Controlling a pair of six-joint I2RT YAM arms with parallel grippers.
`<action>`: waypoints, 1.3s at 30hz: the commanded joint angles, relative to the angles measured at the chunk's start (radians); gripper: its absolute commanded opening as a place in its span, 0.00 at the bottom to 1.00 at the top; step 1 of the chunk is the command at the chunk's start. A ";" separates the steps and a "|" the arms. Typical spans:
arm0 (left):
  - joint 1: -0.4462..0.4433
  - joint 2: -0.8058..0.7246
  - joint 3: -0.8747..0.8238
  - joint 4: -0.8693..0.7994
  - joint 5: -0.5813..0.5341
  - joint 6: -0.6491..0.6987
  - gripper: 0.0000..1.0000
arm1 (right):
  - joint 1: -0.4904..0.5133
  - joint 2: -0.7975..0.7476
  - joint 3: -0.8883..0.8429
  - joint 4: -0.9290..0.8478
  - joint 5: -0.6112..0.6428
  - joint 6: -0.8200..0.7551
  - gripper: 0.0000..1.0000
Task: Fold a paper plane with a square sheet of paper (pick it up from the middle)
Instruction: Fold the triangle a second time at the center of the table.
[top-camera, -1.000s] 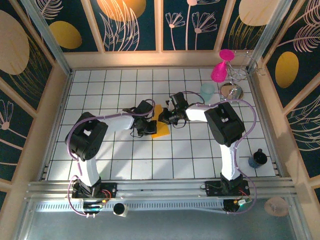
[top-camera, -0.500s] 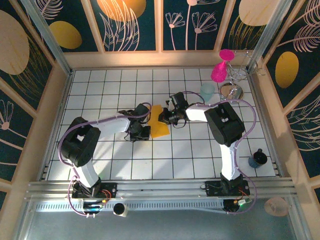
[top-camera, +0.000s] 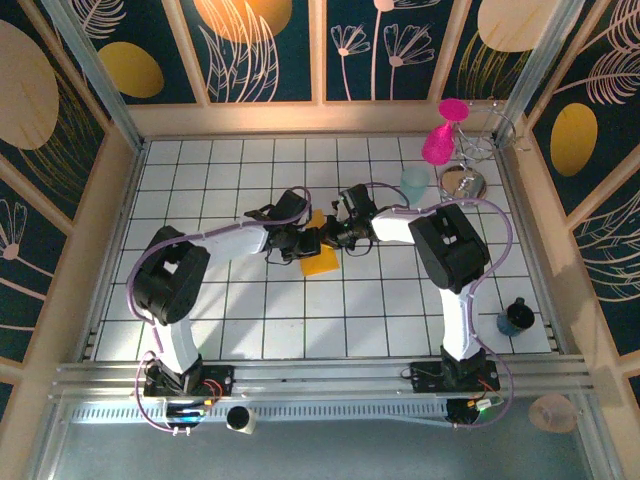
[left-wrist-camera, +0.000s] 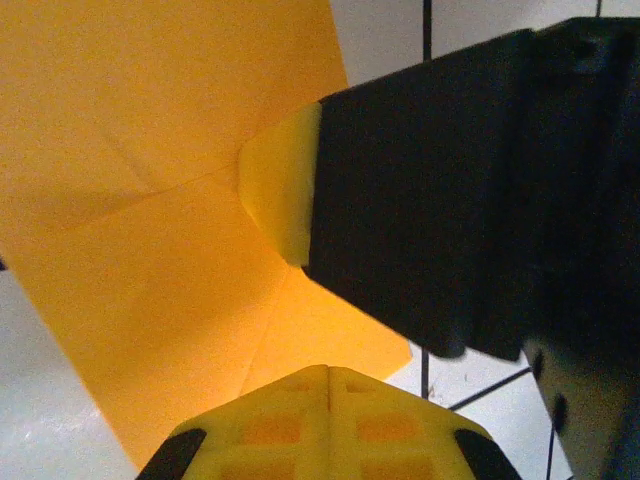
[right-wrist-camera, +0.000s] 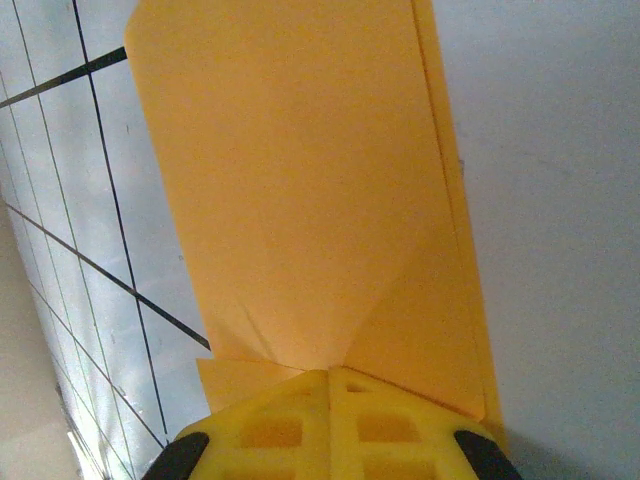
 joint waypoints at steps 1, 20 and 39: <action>-0.007 0.037 0.015 0.024 0.030 -0.015 0.00 | -0.002 0.079 -0.028 -0.111 0.064 0.015 0.00; -0.006 -0.005 -0.238 0.015 -0.021 0.006 0.00 | -0.003 0.093 -0.048 -0.128 0.070 0.016 0.00; -0.005 -0.214 -0.185 0.043 -0.068 -0.033 0.00 | -0.024 0.079 -0.023 -0.101 0.046 0.023 0.00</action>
